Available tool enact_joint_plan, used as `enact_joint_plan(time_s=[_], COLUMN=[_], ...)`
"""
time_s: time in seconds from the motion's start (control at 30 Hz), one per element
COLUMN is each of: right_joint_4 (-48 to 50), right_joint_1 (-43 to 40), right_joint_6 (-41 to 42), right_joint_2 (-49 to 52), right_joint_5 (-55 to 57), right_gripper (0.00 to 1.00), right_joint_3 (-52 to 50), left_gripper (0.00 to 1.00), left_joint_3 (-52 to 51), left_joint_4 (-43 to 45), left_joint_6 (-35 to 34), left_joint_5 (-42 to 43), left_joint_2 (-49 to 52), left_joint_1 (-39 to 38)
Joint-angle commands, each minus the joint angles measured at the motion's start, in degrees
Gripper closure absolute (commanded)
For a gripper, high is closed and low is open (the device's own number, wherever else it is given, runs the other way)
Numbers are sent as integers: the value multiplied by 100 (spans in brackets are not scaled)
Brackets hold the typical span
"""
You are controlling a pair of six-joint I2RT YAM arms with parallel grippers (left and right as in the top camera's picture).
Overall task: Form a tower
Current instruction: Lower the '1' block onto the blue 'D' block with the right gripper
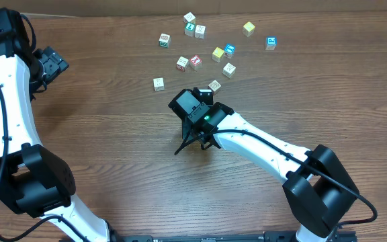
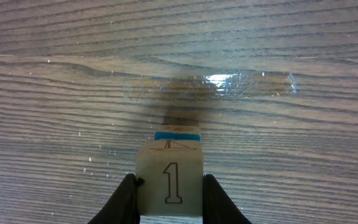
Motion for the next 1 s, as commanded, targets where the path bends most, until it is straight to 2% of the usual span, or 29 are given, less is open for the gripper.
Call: enact_joint_plan(time_s=[0.0,0.97], right_joint_4=[35,120], right_joint_1=[17,17], right_joint_6=[20,26], right_joint_2=[-4,-4], right_joint_5=[120,116], right_gripper=[79,78], right_joint_3=[-42,-42], left_gripper=[0,0], left_joint_3=[4,4], left_joint_4=[9,7], left_joint_6=[28,28], left_joint_5=[-31,-31], left_joint_2=[-13,-13], left_joint_1=[-13,-13])
